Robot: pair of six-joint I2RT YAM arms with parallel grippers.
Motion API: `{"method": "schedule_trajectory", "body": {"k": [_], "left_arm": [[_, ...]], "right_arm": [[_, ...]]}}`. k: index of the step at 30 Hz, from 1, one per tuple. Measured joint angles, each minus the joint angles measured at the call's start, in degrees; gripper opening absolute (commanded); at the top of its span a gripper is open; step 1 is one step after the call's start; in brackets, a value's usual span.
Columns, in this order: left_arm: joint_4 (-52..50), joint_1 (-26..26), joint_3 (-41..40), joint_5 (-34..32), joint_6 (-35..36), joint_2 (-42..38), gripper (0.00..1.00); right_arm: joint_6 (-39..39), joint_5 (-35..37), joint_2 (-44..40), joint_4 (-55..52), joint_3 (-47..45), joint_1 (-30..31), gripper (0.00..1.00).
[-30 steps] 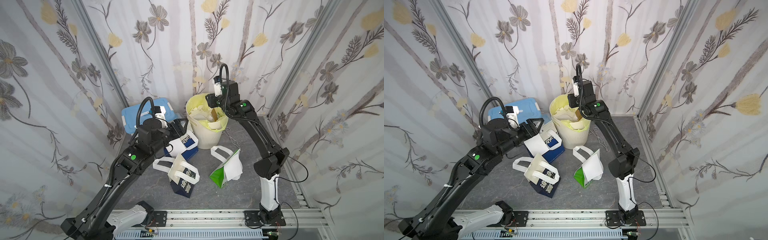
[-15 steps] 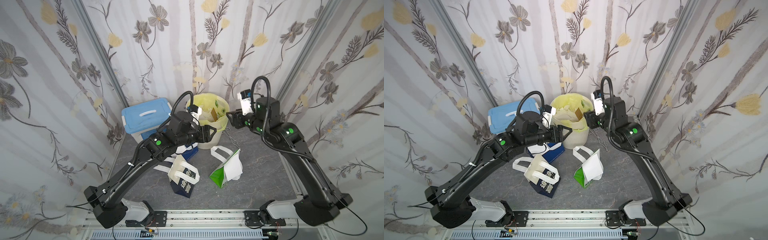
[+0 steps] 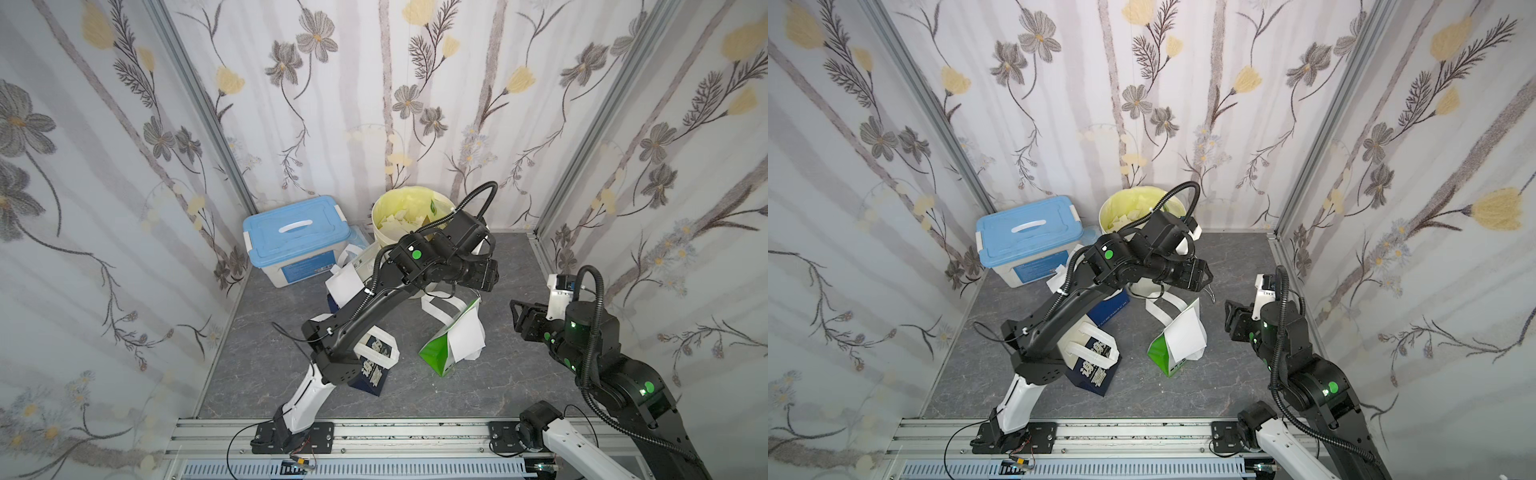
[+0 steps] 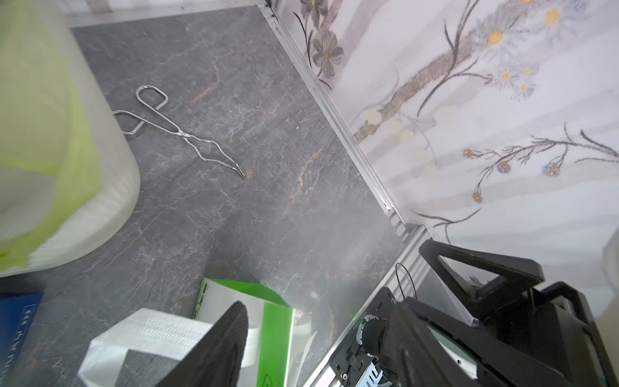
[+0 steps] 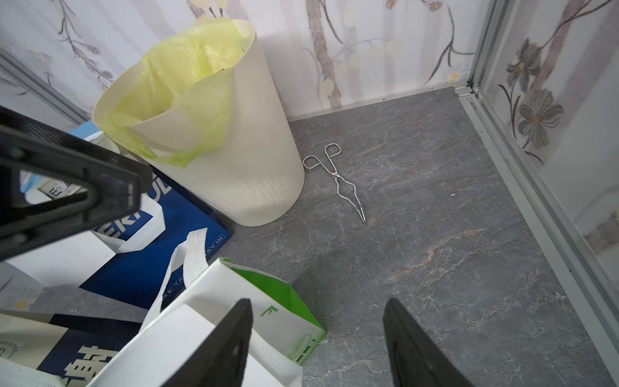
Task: Shred takeout receipts and throw away
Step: Pick up the takeout bag at the center of the board.
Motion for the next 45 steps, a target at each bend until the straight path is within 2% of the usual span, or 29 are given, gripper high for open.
{"method": "schedule_trajectory", "body": {"k": [2,7,11,15,23,27,32,36,38,42,45], "left_arm": [[-4.17,0.0,1.33,0.07,0.11,1.66,0.58],[-5.44,-0.22,-10.54,0.46,0.87,-1.79,0.58],[-4.63,-0.33,-11.82,1.16,1.81,-2.62,0.57],[-4.11,-0.39,-11.37,2.23,2.01,-1.27,0.47],[-1.9,-0.44,-10.93,1.86,1.99,0.28,0.21],[-1.14,-0.44,-10.84,1.05,2.03,0.28,0.16],[-1.18,-0.44,-10.84,0.83,2.62,0.28,0.16],[-1.4,-0.44,-10.84,0.83,2.99,0.28,0.19],[-1.99,-0.44,-10.84,0.83,3.13,0.28,0.15],[-2.71,-0.44,-10.82,0.83,3.67,0.28,0.0],[-2.89,-0.44,-10.82,0.55,4.31,-0.04,0.0]], "right_arm": [[1.46,1.07,-2.01,-0.42,-0.74,-0.02,0.63],[3.39,1.44,-3.96,-1.2,-2.1,-0.04,0.64],[4.17,1.4,-4.07,-1.2,-2.95,-0.04,0.64],[4.44,1.4,-4.17,-1.16,-3.04,-0.04,0.64],[4.63,1.03,-4.63,-1.16,-3.15,-0.04,0.63],[4.61,0.74,-4.7,-1.09,-3.26,-0.04,0.63],[4.55,-1.18,-4.61,-1.05,-3.8,-0.04,0.63],[4.11,-3.1,-4.52,-0.92,-4.15,-0.04,0.63],[3.87,-4.2,-4.5,-0.79,-4.35,-0.04,0.62],[3.48,-8.26,-4.48,0.2,-4.9,-0.04,0.61],[3.06,-13.22,-4.31,1.81,-5.44,-0.04,0.62]]}}
